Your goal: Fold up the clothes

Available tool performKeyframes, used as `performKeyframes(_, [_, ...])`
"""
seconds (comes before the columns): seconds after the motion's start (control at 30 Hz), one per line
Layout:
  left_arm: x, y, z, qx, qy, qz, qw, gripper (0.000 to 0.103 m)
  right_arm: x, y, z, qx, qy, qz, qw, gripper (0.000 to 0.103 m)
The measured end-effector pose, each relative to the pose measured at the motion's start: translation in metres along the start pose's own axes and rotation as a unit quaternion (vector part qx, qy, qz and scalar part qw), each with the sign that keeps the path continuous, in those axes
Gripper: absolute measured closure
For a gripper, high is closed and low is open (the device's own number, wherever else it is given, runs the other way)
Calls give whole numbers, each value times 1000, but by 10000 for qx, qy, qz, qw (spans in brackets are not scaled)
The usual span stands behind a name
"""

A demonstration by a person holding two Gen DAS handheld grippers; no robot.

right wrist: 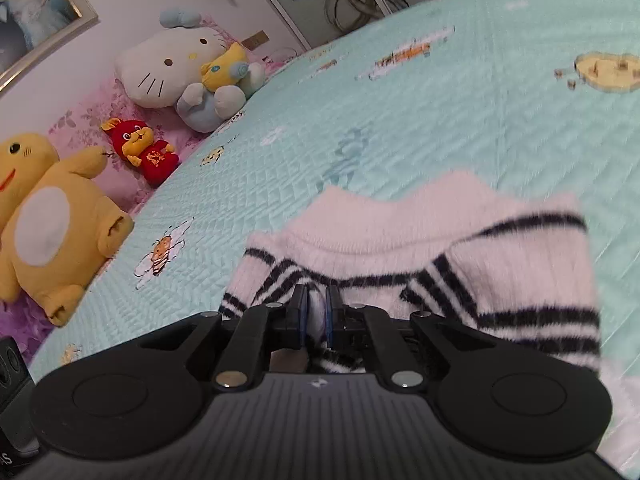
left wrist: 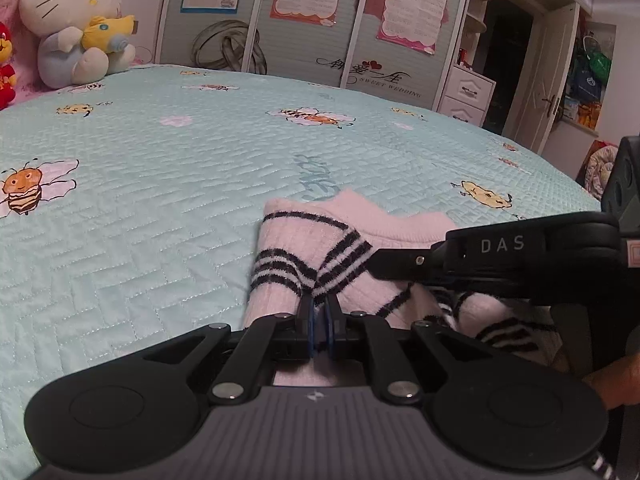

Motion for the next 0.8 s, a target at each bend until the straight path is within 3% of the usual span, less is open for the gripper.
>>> performKeyframes(0.1, [0, 0, -1, 34, 58, -7, 10000, 93, 7, -10, 6, -11, -67, -182, 9998, 90])
performKeyframes(0.23, [0, 0, -1, 36, 67, -15, 10000, 93, 17, -22, 21, -33, -351, -448, 9984, 88])
performKeyframes(0.47, [-1, 1, -1, 36, 53, -24, 10000, 93, -2, 5, 0, -118, -97, 58, 9999, 94])
performKeyframes(0.67, [0, 1, 0, 32, 38, -39, 10000, 93, 5, -10, 17, -98, -311, -188, 9993, 87])
performKeyframes(0.8, [-1, 1, -1, 42, 49, -36, 10000, 93, -3, 1, 10, -238, -438, 6, 9988, 88])
Point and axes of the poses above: each gripper's, at about its wrist camera, not at the fingertips, and y roughly the way its jaws point, z to its left, x to its top, the point moved 8 cm from there along y, roughly the way its jaws point, and after that the axes turned 7 degrees about -z, right-handed, at the moved point
